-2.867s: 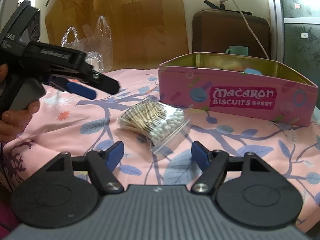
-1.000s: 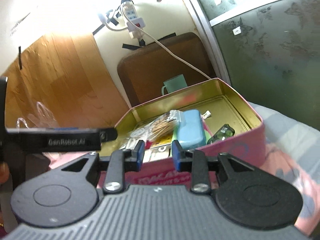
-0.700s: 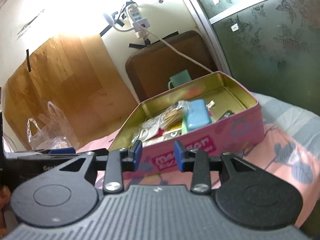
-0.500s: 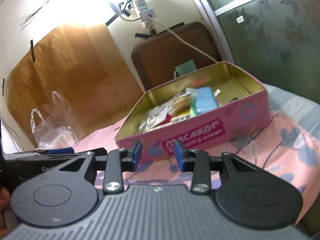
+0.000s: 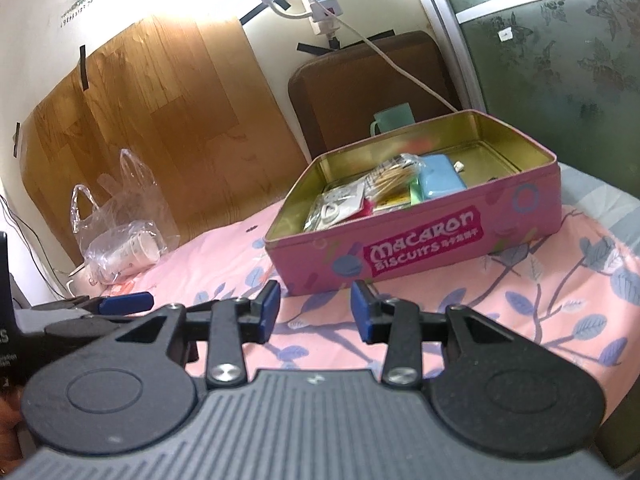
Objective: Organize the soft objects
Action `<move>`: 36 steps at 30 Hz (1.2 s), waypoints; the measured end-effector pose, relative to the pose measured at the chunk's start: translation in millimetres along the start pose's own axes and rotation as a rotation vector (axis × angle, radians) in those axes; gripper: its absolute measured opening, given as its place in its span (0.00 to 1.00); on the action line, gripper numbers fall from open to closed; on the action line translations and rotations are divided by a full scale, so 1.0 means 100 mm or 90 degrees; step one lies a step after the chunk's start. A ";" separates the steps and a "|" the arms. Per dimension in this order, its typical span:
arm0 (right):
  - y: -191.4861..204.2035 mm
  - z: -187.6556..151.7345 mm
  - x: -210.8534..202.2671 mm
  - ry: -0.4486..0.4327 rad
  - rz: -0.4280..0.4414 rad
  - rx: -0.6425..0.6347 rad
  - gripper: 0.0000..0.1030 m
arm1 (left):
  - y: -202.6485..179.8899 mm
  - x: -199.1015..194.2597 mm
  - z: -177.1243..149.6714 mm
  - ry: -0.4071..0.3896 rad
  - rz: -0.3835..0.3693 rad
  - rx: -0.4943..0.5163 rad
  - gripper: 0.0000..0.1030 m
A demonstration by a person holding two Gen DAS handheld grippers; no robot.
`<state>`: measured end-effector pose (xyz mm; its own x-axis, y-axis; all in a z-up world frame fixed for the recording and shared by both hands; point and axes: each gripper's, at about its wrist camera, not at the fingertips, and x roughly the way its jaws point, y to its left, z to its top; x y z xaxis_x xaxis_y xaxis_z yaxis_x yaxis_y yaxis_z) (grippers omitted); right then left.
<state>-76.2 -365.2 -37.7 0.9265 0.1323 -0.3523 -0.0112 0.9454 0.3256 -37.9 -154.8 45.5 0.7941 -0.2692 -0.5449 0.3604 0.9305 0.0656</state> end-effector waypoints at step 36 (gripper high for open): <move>0.07 -0.15 0.00 0.019 -0.007 0.015 0.43 | -0.09 -0.07 -0.19 0.014 0.062 0.056 1.00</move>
<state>-82.0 -353.6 -49.0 0.9152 0.1315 -0.3810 0.0076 0.9395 0.3425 -55.9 -156.5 32.6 0.8169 -0.1727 -0.5503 0.3249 0.9261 0.1918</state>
